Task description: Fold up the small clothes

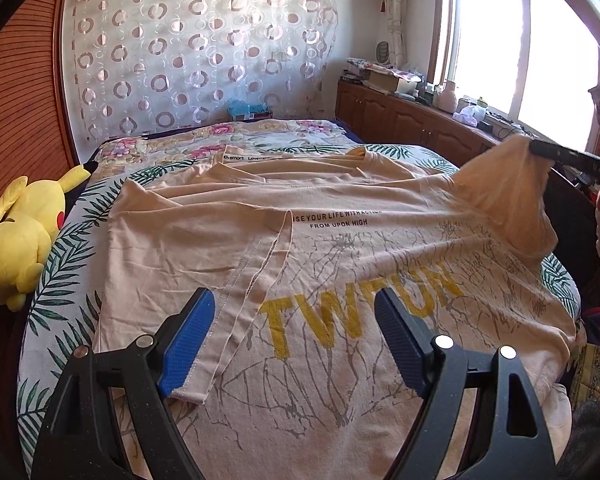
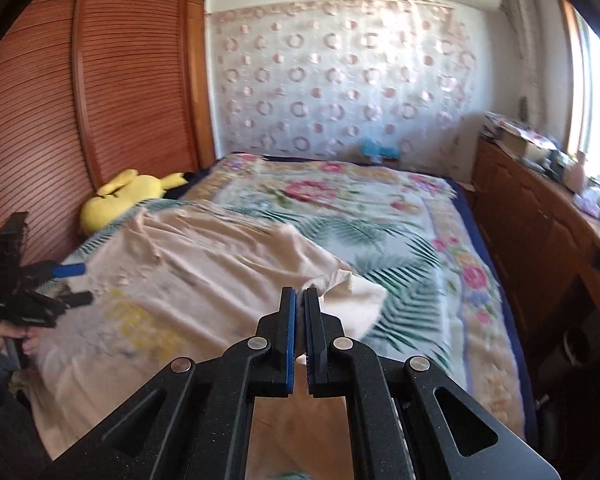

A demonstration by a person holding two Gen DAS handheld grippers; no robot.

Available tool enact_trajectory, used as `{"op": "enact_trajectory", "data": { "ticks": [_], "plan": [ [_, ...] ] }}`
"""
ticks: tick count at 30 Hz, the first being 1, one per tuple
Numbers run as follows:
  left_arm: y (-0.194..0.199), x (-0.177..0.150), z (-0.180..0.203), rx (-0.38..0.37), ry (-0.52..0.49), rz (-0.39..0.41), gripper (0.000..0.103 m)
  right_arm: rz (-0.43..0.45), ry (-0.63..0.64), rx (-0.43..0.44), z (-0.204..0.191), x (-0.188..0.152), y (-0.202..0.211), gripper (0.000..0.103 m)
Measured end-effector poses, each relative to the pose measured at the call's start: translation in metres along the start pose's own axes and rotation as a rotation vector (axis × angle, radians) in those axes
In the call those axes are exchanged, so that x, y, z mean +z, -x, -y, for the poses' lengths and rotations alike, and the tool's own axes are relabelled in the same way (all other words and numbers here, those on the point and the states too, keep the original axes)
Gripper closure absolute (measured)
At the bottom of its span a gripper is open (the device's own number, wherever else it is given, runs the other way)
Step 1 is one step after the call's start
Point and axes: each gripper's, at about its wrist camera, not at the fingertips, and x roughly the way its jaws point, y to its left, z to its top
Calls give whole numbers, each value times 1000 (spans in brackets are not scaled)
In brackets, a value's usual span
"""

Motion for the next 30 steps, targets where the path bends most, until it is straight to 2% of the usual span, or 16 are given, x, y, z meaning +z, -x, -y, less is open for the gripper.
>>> {"op": "enact_trajectory", "data": {
  "ticks": [6, 12, 14, 15, 16, 25, 30],
  "plan": [
    [4, 0, -6, 3, 15, 8, 20, -22, 49, 98, -40, 17, -29, 99],
    [5, -1, -8, 2, 19, 9, 20, -55, 43, 83, -36, 13, -49, 95],
    [4, -2, -8, 2, 21, 10, 20, -73, 35, 67, -30, 8, -46, 86],
    [4, -2, -8, 1, 22, 10, 20, -80, 30, 59, -26, 5, -45, 72],
    [4, -2, -8, 0, 22, 10, 20, -85, 23, 48, -23, 2, -42, 66],
    [3, -3, -2, -5, 14, 3, 20, -197, -6, 5, -15, -37, -48, 66],
    [3, -3, -2, -5, 15, 2, 20, -219, -15, 14, -16, -42, -53, 67]
  ]
}}
